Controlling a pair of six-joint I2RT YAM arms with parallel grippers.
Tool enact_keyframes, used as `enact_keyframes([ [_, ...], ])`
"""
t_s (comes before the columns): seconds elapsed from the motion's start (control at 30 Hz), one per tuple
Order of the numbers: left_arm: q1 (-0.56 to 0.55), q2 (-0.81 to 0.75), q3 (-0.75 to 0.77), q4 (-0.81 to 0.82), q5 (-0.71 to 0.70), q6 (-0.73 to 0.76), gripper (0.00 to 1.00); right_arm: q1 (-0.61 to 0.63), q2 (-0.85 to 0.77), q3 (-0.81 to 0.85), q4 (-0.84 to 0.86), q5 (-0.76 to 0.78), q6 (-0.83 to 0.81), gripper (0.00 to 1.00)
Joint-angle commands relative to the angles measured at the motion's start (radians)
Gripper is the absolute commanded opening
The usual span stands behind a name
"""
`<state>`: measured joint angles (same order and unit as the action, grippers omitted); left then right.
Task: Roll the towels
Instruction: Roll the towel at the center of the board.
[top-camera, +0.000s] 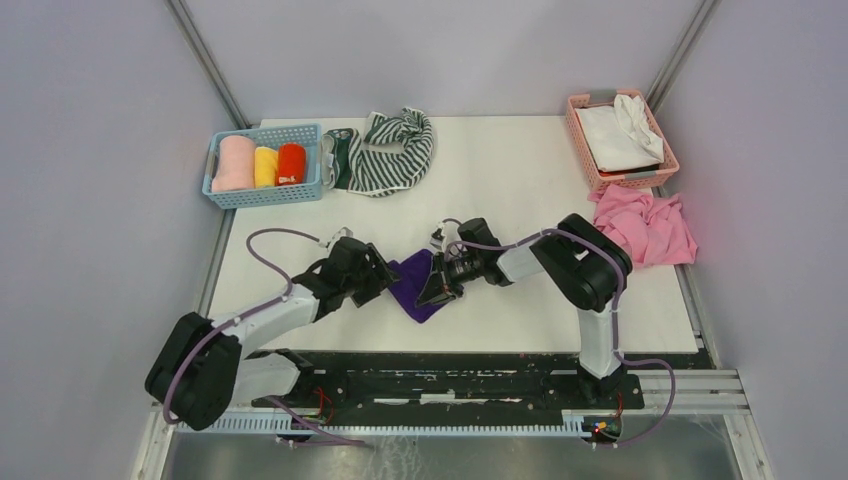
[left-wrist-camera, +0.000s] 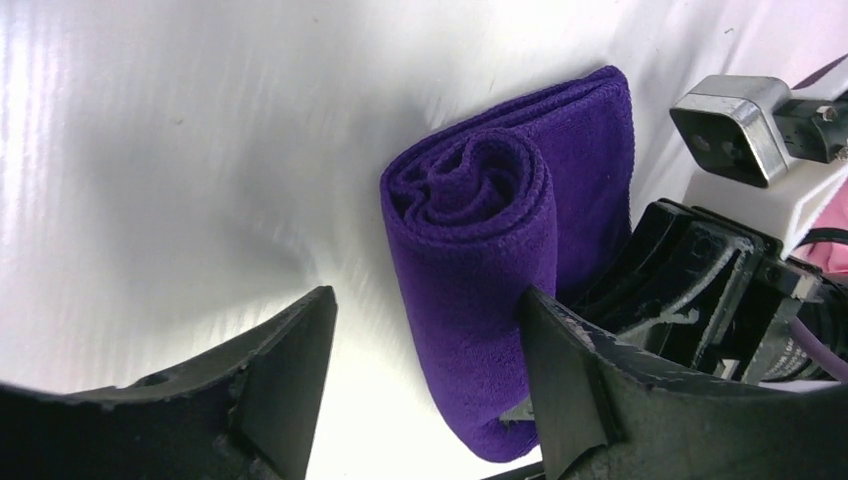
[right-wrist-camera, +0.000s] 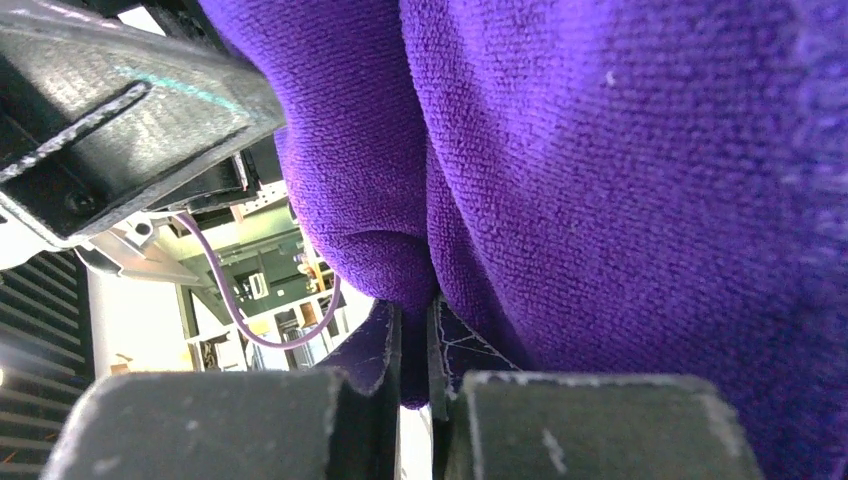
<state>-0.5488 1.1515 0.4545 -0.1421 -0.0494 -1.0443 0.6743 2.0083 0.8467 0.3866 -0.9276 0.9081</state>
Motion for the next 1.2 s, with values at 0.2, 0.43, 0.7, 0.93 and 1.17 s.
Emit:
enact_keyframes([
  [0.2, -0.004, 0.233, 0.078, 0.085, 0.013, 0.057, 0.66, -0.009, -0.174, 0.007, -0.339, 0.219, -0.236, 0.29],
  [0.43, -0.015, 0.327, 0.122, 0.041, -0.017, 0.066, 0.65, 0.057, -0.398, 0.081, -0.644, 0.530, -0.472, 0.51],
  [0.7, -0.027, 0.375, 0.145, 0.020, -0.027, 0.069, 0.65, 0.301, -0.493, 0.192, -0.744, 1.025, -0.700, 0.60],
  [0.93, -0.031, 0.393, 0.151, 0.015, -0.031, 0.071, 0.65, 0.411, -0.391, 0.238, -0.703, 1.151, -0.807, 0.61],
  [1.17, -0.032, 0.409, 0.158, 0.014, -0.032, 0.074, 0.66, 0.425, -0.254, 0.251, -0.701, 1.159, -0.848, 0.62],
])
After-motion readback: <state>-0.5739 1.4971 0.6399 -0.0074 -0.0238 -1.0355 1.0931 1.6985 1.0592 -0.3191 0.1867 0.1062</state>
